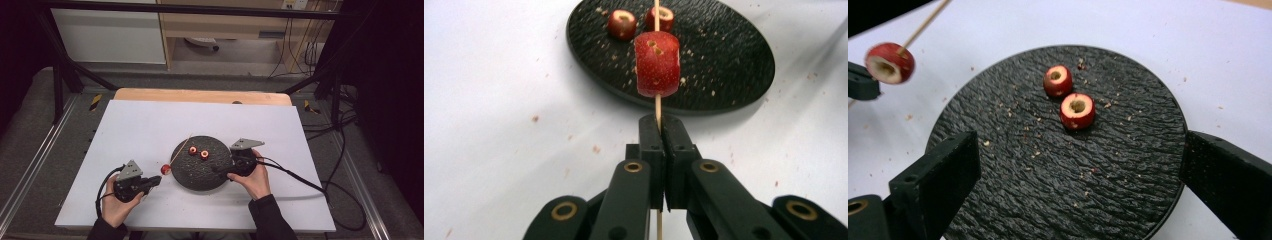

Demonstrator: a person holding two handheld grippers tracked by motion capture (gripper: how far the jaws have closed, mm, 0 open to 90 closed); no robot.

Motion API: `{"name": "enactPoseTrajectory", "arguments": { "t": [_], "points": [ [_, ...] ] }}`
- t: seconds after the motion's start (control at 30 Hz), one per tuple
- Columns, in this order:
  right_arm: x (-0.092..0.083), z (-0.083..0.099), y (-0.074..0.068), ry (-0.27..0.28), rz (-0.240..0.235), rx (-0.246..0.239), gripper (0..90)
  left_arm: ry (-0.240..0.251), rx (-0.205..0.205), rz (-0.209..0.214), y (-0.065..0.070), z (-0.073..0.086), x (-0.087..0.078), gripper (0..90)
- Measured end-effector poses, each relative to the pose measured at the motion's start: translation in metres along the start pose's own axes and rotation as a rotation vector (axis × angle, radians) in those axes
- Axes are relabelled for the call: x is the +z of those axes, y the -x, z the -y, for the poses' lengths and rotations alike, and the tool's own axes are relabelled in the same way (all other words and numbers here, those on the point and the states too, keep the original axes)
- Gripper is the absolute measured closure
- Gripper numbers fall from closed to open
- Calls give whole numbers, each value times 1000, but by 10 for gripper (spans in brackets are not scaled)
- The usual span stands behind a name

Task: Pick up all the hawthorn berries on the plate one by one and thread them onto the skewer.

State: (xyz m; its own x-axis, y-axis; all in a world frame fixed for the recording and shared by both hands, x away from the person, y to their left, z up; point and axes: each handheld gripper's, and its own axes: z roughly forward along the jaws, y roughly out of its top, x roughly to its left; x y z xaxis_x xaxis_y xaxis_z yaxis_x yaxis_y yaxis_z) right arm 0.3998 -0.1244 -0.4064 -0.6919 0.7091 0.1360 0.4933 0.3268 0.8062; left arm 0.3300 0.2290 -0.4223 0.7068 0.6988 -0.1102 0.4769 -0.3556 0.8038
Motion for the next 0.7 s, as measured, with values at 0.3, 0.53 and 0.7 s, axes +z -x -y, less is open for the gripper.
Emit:
{"name": "enactPoseTrajectory", "arguments": {
  "t": [0.3,0.53,0.7],
  "points": [
    [15,-15,-5,-140,5,-67,37,-5,10,-28,-8,16,-12,880],
    [28,-24,-9,-201,6,-102,36,-10,14,-26,-9,19,-13,879],
    [36,-34,-8,-238,17,-111,45,-11,3,-23,-10,20,-13,879]
  ]
}}
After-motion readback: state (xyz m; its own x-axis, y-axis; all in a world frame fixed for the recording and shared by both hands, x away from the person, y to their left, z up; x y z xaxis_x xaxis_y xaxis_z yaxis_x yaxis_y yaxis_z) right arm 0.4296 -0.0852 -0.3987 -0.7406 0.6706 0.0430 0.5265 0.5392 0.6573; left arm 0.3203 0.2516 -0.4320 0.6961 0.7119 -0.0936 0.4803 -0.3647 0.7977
